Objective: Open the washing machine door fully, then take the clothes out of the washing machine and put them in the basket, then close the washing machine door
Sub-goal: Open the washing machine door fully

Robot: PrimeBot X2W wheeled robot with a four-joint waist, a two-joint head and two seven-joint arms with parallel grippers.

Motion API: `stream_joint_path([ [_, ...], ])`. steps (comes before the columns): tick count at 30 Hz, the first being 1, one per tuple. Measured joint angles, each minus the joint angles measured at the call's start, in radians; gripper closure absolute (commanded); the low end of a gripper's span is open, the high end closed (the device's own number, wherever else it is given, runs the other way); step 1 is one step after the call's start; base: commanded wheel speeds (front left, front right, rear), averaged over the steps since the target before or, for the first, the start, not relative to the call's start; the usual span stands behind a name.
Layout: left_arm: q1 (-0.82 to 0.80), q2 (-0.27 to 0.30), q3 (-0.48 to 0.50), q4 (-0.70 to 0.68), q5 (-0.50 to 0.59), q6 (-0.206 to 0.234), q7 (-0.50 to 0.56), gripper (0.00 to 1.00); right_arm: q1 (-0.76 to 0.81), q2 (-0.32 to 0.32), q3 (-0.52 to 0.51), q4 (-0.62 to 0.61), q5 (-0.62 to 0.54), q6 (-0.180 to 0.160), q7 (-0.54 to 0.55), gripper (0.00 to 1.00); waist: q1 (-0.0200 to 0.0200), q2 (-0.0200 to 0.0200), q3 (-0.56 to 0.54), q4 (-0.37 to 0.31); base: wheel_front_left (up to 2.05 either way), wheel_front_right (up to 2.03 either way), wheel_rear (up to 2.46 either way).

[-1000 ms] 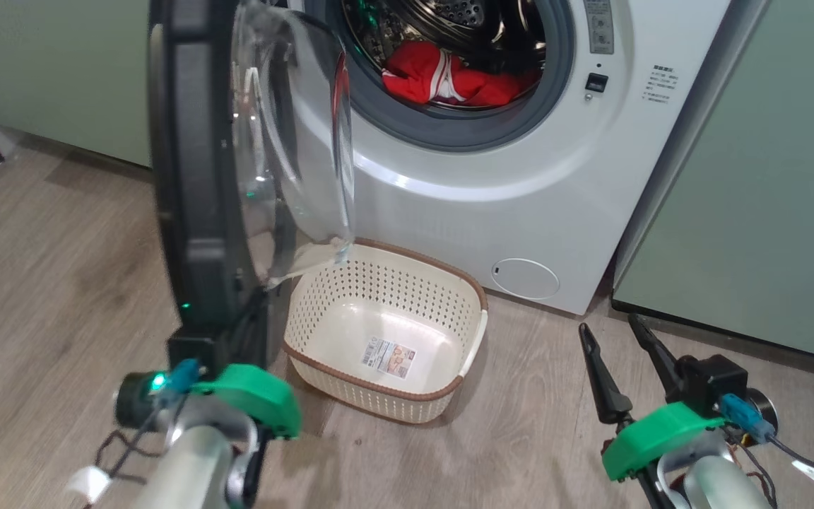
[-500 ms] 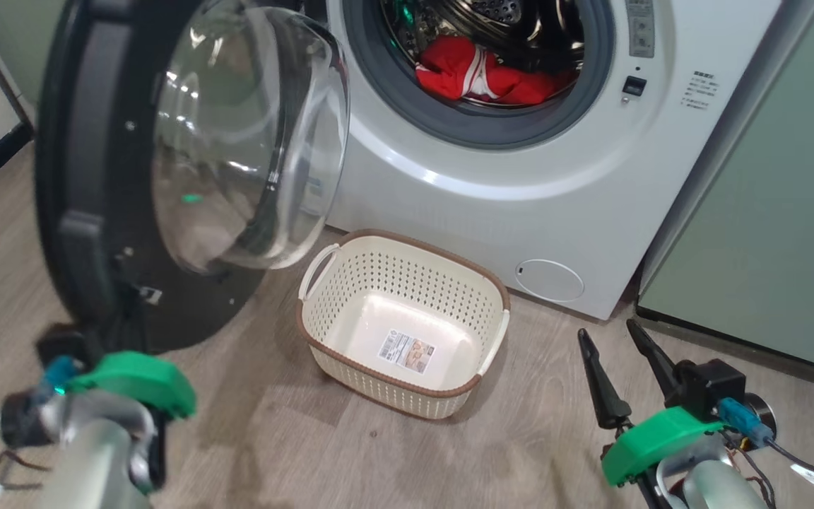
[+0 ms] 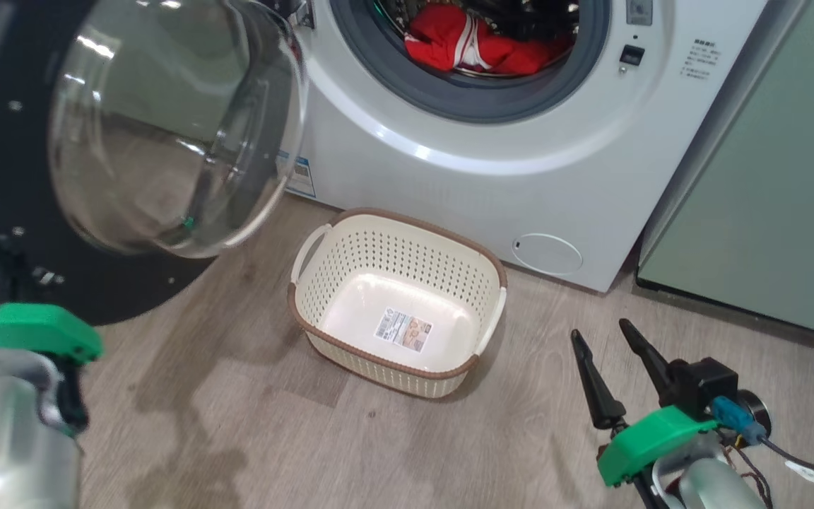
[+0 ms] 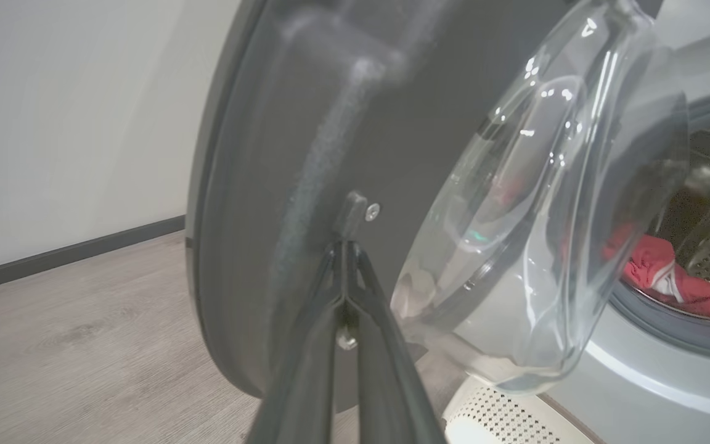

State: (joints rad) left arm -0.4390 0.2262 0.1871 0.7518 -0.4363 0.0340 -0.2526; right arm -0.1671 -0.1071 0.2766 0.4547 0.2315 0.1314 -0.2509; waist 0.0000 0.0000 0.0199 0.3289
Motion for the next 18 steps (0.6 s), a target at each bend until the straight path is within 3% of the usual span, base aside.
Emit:
stream_joint_path([
  [9,-0.081,0.026,0.099,0.123,0.02,-0.018,-0.002,1.0,-0.04,-0.01,0.016,0.006,0.0,0.0,0.0,0.0,0.0,0.0,0.022,-0.021,0.0,0.0,0.0],
  [18,-0.074,0.029,0.153,0.131,0.084,-0.051,-0.002,1.0,-0.039,-0.008,0.022,0.015,0.007,0.0,0.0,0.0,0.0,0.0,0.003,-0.053,0.0,0.0,0.0],
])
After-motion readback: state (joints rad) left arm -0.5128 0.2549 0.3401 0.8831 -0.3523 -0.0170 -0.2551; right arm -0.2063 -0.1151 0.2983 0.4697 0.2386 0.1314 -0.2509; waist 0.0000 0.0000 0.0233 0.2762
